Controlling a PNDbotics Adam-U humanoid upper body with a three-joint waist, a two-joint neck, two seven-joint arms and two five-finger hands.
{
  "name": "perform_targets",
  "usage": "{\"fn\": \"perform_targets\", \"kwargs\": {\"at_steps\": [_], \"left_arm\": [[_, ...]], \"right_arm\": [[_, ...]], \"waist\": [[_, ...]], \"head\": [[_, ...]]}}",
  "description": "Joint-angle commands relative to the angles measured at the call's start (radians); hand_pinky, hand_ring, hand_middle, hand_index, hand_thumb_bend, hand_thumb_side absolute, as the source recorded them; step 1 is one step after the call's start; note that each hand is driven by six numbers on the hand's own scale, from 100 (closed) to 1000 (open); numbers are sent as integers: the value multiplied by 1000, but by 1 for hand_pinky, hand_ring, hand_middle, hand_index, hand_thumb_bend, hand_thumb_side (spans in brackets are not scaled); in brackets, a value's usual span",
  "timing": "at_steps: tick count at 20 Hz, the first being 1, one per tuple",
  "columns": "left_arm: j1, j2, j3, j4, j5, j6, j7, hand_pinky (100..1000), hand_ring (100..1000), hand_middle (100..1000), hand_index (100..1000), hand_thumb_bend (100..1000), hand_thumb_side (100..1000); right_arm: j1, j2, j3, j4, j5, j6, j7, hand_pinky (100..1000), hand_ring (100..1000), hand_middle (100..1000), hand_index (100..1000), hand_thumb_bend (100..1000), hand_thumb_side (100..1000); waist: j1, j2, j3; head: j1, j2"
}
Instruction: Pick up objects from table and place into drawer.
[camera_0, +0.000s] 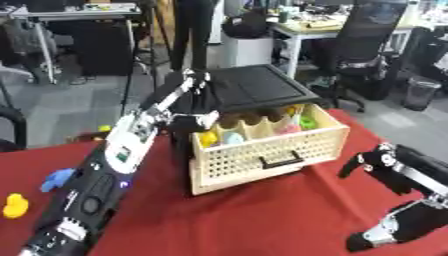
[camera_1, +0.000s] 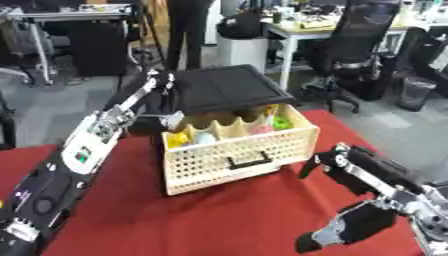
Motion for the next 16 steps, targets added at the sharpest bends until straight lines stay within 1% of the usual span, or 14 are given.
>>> {"fn": "perform_targets", "kwargs": {"at_steps": [1,2,4,5,6,7,8,10,11,13,16], "left_arm": [[-5,64,21,-79,91,27,9,357,416,498,750,100,204],[2,82,24,-105,131,40,7,361,417,498,750,100,206],[26,132,37,-174,218,67,3,384,428,504,753,100,258],[41,157,45,-210,255,83,1,387,428,504,755,100,354],[55,178,52,-241,291,99,-4,392,430,505,758,100,422],[72,202,61,-270,325,114,-7,395,432,506,758,100,415],[90,224,70,-297,354,126,-10,395,432,506,759,100,446],[132,265,88,-344,403,145,-11,397,433,506,760,100,459],[155,281,97,-364,419,152,-8,394,431,505,761,100,538],[202,299,110,-393,448,166,-6,389,427,503,764,100,595],[268,314,128,-437,483,175,-14,387,425,502,766,100,603]], "right_arm": [[-11,-18,-8,2,1,-2,-5,157,100,100,681,1000,556],[-11,-20,-8,4,3,-2,-6,157,100,100,682,1000,556],[-14,-27,-9,9,8,-2,-10,154,100,100,686,1000,560],[-13,-31,-9,13,11,-1,-13,154,100,100,687,1000,560],[-13,-35,-10,17,14,0,-17,153,100,100,688,1000,558],[-11,-39,-11,23,18,2,-21,153,100,100,689,1000,557],[-10,-43,-11,30,20,4,-25,154,100,100,691,1000,554],[-8,-52,-11,42,25,5,-34,153,100,100,694,1000,552],[-6,-58,-11,48,27,6,-38,153,100,100,695,1000,548],[-1,-67,-14,65,37,11,-49,154,100,100,695,1000,540],[2,-72,-18,98,58,16,-64,154,100,100,693,1000,533]], "waist": [[-5,-18,12],[-4,-20,20],[-3,-25,40],[-2,-28,50],[-2,-30,60],[-1,-32,72],[0,-34,83],[2,-37,106],[3,-37,118],[5,-39,147],[7,-38,181]], "head": [[-15,6],[-21,7],[-35,11],[-43,15],[-49,18],[-54,22],[-57,25],[-64,31],[-68,33],[-75,38],[-83,40]]}}
